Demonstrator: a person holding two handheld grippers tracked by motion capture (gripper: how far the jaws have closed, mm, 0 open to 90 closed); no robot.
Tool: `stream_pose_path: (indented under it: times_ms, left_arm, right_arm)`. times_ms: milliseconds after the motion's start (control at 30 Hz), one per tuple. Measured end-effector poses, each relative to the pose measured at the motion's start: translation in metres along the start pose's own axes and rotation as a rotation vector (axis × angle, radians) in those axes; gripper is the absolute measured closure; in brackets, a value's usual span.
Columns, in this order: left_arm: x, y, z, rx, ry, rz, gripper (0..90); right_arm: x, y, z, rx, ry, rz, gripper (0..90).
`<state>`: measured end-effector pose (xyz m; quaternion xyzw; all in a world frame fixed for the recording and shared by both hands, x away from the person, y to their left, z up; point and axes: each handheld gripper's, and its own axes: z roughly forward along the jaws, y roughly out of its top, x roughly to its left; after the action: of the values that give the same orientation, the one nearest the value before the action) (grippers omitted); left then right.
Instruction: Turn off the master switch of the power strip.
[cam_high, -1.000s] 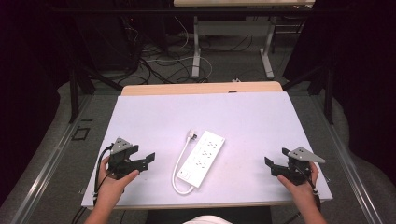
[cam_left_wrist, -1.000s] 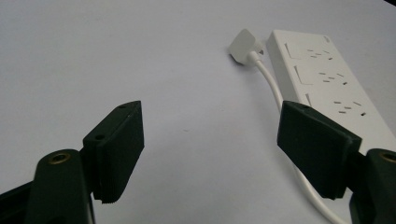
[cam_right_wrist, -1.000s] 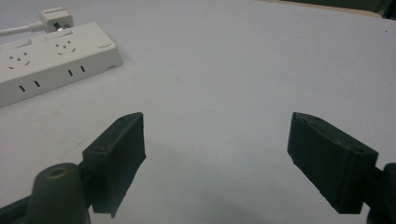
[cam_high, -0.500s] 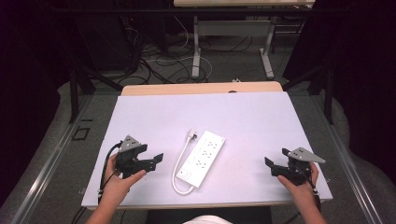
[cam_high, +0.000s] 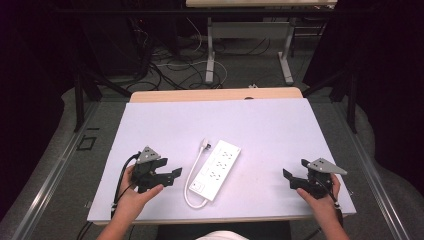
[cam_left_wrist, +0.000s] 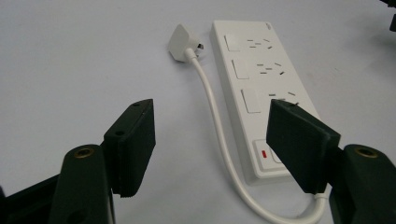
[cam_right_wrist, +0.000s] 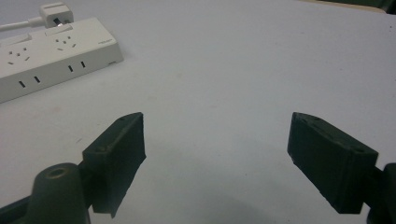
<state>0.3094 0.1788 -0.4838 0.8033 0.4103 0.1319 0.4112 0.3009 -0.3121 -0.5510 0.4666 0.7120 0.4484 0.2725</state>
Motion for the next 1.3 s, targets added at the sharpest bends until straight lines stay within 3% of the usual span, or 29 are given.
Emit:
stream_pose_path:
  times_ms: [533, 667, 967, 1300]
  left_arm:
    - [-0.018, 0.005, 0.01, 0.06, -0.029, 0.04, 40.8]
    - [-0.022, 0.006, 0.013, 0.074, -0.038, 0.051, 43.2]
    - [-0.031, 0.006, 0.022, 0.1, -0.077, 0.038, 52.2]
    - [-0.037, 0.003, 0.029, 0.111, -0.09, 0.012, 62.1]
  right_arm:
    - [-0.001, 0.0, 0.0, -0.002, 0.003, -0.01, 18.5]
    - [0.001, 0.0, -0.001, 0.006, -0.001, 0.008, 18.5]
    - [0.0, 0.0, 0.0, -0.001, 0.004, -0.002, 18.5]
    - [-0.001, 0.0, -0.001, 0.006, 0.002, -0.005, 18.5]
